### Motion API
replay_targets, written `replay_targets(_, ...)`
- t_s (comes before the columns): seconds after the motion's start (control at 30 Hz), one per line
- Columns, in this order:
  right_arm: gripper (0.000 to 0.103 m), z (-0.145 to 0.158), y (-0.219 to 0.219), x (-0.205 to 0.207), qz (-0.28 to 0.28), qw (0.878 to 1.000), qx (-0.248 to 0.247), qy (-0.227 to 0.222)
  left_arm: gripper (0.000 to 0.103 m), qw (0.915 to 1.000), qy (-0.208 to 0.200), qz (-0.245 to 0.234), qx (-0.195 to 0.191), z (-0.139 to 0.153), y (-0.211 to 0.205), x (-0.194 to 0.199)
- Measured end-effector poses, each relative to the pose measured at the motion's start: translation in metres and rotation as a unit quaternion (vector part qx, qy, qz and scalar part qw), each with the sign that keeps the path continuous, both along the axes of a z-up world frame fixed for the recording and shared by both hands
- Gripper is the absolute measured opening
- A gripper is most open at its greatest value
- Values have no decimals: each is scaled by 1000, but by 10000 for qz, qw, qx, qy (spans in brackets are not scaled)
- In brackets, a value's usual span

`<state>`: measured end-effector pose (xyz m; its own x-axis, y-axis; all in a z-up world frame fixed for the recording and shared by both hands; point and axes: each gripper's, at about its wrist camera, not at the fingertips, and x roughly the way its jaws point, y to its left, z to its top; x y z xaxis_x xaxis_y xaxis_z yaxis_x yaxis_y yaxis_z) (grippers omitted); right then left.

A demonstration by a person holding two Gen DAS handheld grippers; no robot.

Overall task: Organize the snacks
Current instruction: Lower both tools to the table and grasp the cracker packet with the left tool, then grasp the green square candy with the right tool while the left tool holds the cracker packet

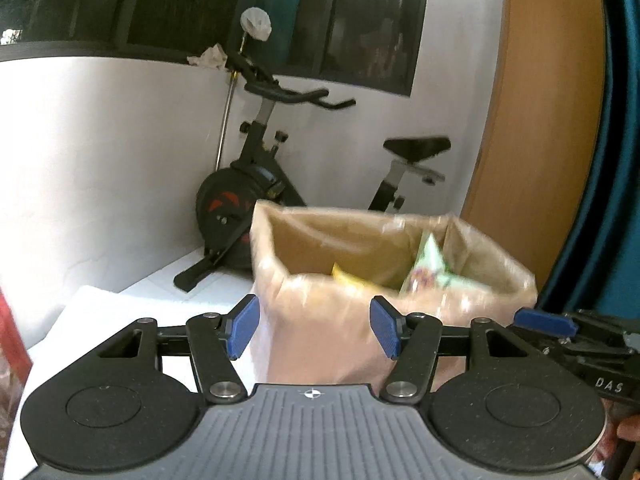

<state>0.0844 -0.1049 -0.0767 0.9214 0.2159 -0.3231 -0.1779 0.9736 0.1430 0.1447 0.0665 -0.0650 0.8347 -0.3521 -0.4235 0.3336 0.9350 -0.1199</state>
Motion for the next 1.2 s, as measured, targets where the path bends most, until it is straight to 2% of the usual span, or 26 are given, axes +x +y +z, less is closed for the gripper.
replay_targets(0.2,39,-31,5,-7,54,9991,-6,418,64,9984,552,-48,127,-45,4,-3)
replay_targets(0.37,39,-57,-2,-3,-38,9969,111,779,64,9938,1110,-29,89,-98,-13,7)
replay_targets(0.47,39,-68,-8,-3,-95,9956,144,922,64,9912,1301,-128,184,-120,-30,14)
replay_targets(0.73,39,-100,-25,-9,-278,9899,463,1313,64,9820,1640,-311,885,-158,-61,37)
replay_targets(0.83,39,-108,-31,-11,-309,9877,578,1421,59,9765,1777,-432,1142,-166,-67,41)
replay_targets(0.87,39,-110,-33,-11,-319,9872,607,1441,49,9748,1779,-452,1271,-168,-68,40)
replay_targets(0.93,39,-111,-38,-11,-342,9865,663,1459,49,9739,1746,-456,1375,-168,-68,38)
replay_targets(1.13,39,-115,-44,-13,-349,9855,773,1471,48,9775,1709,-333,1192,-158,-53,44)
replay_targets(1.2,39,-116,-45,-13,-356,9850,808,1484,48,9761,1707,-259,1321,-156,-48,46)
